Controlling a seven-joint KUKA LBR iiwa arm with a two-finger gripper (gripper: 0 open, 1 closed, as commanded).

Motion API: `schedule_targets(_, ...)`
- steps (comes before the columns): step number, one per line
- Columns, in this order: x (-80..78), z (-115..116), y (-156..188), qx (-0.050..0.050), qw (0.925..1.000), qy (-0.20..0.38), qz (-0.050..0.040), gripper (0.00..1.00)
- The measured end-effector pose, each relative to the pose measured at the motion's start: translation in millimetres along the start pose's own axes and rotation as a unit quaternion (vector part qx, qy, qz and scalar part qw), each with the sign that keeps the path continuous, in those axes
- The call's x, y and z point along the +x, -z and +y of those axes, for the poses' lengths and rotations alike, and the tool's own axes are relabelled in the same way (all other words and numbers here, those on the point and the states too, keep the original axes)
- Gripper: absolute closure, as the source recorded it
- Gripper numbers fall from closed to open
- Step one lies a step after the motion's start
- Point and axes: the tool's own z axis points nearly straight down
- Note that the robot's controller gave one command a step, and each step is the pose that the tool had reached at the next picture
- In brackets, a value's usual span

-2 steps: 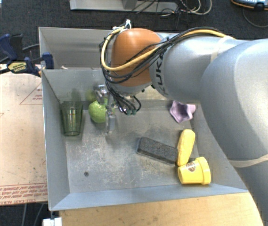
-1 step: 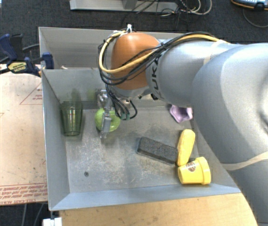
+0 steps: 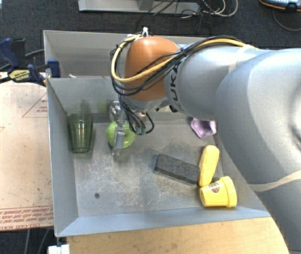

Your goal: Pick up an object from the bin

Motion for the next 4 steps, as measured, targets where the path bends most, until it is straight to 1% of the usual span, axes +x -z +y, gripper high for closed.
schedule_targets(1,3.1,-17,1,-0.006,0.9980,-0.063,-0.0019,1.00)
schedule_targets(2,3.7,-39,2,-0.004,0.9962,-0.087,-0.0028,1.00)
schedule_targets(3,2.5,-52,3,-0.007,0.9941,0.108,-0.0146,1.00)
schedule_targets(4,2.5,-59,4,-0.007,0.9877,0.155,-0.0158,1.00)
